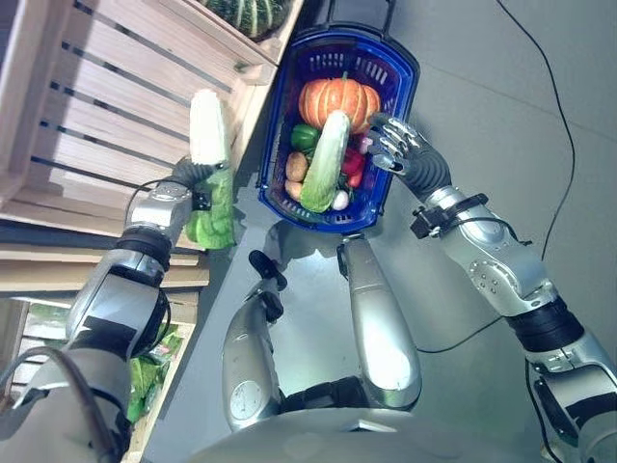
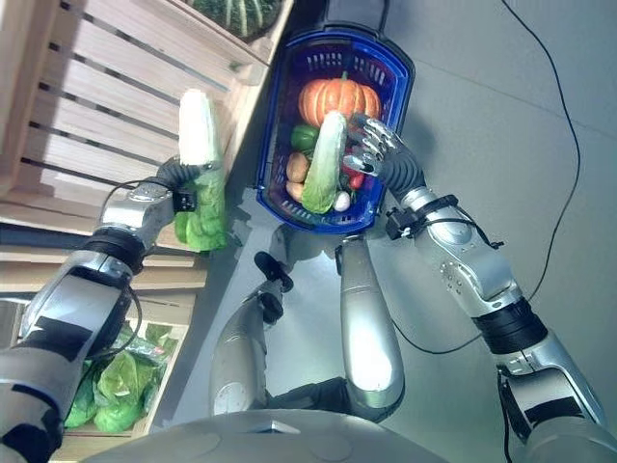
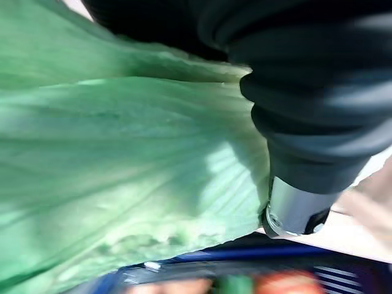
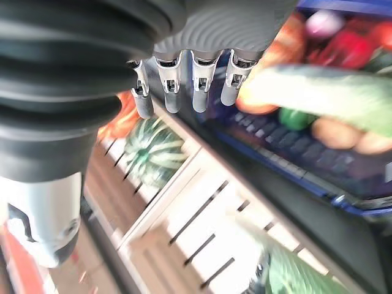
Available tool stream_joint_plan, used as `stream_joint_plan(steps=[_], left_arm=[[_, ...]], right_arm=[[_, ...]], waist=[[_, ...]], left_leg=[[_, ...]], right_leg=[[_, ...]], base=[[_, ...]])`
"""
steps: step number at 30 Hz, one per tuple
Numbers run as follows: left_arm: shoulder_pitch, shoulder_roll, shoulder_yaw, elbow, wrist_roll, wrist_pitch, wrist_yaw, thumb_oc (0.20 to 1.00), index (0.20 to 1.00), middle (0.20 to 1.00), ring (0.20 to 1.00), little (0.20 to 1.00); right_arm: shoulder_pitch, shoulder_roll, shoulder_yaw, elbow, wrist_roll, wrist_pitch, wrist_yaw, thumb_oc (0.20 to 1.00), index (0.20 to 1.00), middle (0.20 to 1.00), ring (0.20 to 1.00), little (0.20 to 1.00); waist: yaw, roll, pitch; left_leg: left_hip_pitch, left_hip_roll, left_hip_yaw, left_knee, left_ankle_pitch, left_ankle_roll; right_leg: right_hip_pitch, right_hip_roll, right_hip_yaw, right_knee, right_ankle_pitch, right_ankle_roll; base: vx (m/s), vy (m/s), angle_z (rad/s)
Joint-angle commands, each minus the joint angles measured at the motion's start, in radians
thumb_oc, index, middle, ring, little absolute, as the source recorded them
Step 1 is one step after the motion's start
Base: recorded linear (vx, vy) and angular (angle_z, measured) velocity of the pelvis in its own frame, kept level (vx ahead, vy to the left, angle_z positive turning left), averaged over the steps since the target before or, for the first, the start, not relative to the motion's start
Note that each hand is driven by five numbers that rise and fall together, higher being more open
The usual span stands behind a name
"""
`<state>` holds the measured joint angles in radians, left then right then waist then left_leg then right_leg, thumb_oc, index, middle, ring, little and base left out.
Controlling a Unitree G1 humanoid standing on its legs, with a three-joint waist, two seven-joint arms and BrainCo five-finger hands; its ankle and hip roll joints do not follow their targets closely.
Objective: Pick up fruits and vegetables into the basket
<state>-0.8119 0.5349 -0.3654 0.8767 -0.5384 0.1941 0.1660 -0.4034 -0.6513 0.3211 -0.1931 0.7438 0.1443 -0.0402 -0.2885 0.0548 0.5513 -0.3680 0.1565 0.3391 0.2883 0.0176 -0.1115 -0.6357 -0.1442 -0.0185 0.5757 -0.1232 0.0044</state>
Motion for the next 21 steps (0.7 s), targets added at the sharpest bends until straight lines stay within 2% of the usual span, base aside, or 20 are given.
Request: stream_joint_plan(steps=[1,4,5,6,10,14,15,21], left_arm=[[0.071,0.027,0.071,-0.043,0.038,-0.082,0.069,0.200,0.200,0.200,0.200,0.200],[0.085,0.027,0.074,-0.089,0.063,-0.109,0.098,0.200,0.200,0.200,0.200,0.200],[0.087,0.031,0.074,-0.110,0.075,-0.119,0.106,0.200,0.200,0.200,0.200,0.200],[0.089,0.037,0.075,-0.132,0.104,-0.134,0.119,0.200,0.200,0.200,0.200,0.200],[0.082,0.072,0.057,-0.188,0.200,-0.183,0.143,0.200,0.200,0.200,0.200,0.200],[0.068,0.121,0.033,-0.290,0.299,-0.193,0.157,0.200,0.200,0.200,0.200,0.200],[0.062,0.142,0.023,-0.351,0.339,-0.194,0.157,0.200,0.200,0.200,0.200,0.200],[0.047,0.155,-0.008,-0.511,0.455,-0.198,0.151,0.200,0.200,0.200,0.200,0.200]], right_arm=[[-0.024,0.035,-0.062,-0.087,-0.021,-0.050,0.035,1.000,1.000,1.000,1.000,1.000],[-0.065,0.038,-0.063,-0.099,-0.025,-0.038,0.043,1.000,1.000,1.000,1.000,1.000],[-0.089,0.039,-0.061,-0.103,-0.030,-0.030,0.036,1.000,1.000,1.000,1.000,1.000],[-0.113,0.041,-0.059,-0.107,-0.032,-0.026,0.022,1.000,1.000,1.000,1.000,1.000],[-0.169,0.051,-0.052,-0.096,-0.041,-0.027,-0.027,1.000,1.000,1.000,1.000,1.000],[-0.214,0.069,-0.043,-0.066,-0.077,-0.038,-0.124,1.000,1.000,1.000,1.000,1.000],[-0.230,0.082,-0.040,-0.047,-0.094,-0.052,-0.173,1.000,1.000,1.000,1.000,1.000],[-0.269,0.157,-0.022,0.001,-0.136,-0.084,-0.288,1.000,1.000,1.000,1.000,1.000]], waist=[[0.012,0.001,-0.031],[0.029,0.003,-0.031],[0.038,0.003,-0.031],[0.049,0.003,-0.031],[0.079,-0.005,-0.031],[0.112,-0.018,-0.031],[0.127,-0.025,-0.035],[0.173,-0.043,-0.043]], left_leg=[[-0.025,0.006,-0.019,0.130,-0.087,0.003],[-0.005,0.003,-0.025,0.127,-0.092,0.006],[0.007,0.001,-0.028,0.126,-0.094,0.008],[0.006,0.003,-0.019,0.114,-0.068,0.020],[0.031,0.000,-0.030,0.113,-0.077,0.027],[0.050,-0.002,-0.045,0.119,-0.086,0.035],[0.057,-0.005,-0.054,0.120,-0.092,0.038],[0.071,-0.018,-0.084,0.120,-0.104,0.048]], right_leg=[[0.085,-0.017,-0.024,-0.059,-0.056,0.028],[0.115,-0.023,-0.034,-0.068,-0.055,0.031],[0.132,-0.026,-0.039,-0.072,-0.055,0.032],[0.136,-0.026,-0.049,-0.091,-0.023,0.025],[0.183,-0.032,-0.068,-0.105,-0.017,0.029],[0.222,-0.038,-0.090,-0.113,-0.013,0.032],[0.238,-0.040,-0.098,-0.116,-0.012,0.034],[0.279,-0.043,-0.122,-0.134,-0.005,0.040]], base=[[0.00,0.017,0.11],[0.00,0.008,0.17],[-0.08,-0.018,0.12],[-0.09,-0.025,0.13],[-0.03,-0.051,0.18],[0.00,-0.086,0.13],[0.01,-0.102,0.22],[0.00,-0.103,0.14]])
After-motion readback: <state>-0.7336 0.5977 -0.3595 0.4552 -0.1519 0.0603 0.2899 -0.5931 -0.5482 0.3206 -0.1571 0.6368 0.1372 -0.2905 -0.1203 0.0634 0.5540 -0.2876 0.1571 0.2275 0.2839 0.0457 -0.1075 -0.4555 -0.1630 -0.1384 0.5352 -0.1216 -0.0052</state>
